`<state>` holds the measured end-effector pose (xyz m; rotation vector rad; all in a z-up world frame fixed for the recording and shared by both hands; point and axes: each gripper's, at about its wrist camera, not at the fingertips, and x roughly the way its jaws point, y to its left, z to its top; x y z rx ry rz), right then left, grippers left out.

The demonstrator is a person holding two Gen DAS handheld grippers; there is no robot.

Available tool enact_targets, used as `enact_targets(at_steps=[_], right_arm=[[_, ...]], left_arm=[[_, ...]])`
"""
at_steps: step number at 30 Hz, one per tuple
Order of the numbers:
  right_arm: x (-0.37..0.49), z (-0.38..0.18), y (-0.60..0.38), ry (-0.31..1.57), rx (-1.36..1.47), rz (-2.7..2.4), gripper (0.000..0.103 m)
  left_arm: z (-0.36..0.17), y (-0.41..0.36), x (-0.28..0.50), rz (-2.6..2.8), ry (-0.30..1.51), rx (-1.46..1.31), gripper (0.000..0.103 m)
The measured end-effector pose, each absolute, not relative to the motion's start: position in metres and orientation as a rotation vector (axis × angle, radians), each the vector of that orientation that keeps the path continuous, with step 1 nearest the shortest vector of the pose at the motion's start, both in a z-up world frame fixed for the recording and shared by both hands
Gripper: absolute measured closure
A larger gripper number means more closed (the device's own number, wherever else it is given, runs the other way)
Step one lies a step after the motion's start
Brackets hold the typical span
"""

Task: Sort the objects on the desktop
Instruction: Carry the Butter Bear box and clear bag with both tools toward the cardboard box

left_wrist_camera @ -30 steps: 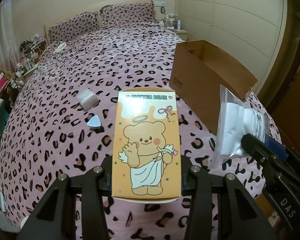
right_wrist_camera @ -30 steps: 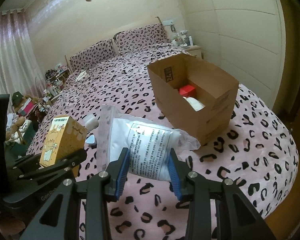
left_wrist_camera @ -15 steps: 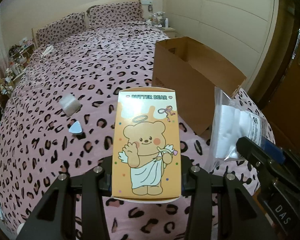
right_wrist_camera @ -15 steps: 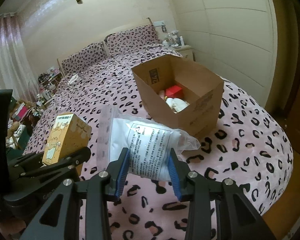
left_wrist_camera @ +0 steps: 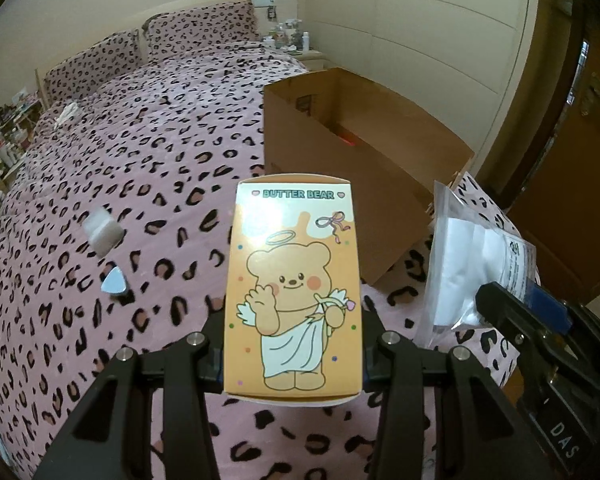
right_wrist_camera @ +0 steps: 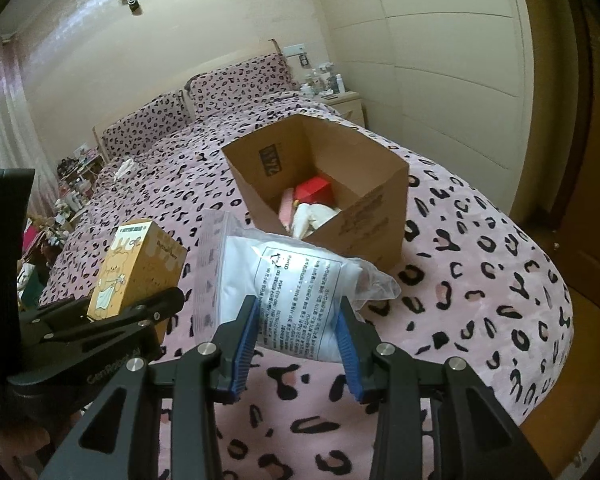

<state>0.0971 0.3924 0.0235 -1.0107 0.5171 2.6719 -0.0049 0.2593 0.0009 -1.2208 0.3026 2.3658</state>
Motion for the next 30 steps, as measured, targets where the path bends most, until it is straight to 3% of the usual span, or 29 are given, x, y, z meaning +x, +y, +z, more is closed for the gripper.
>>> enact_targets(at_steps=[19, 30], right_arm=[[0.096, 0.046, 0.413, 0.511, -0.950, 2.640, 0.065], [0.057, 0.078, 0.433, 0.470, -0.844, 2.665, 0.065]], left_arm=[[0.021, 0.295, -0.026, 2.241, 0.275, -1.182, 0.058], [0.051, 0.318, -0.085, 2.150, 0.198, -1.164, 0.058]])
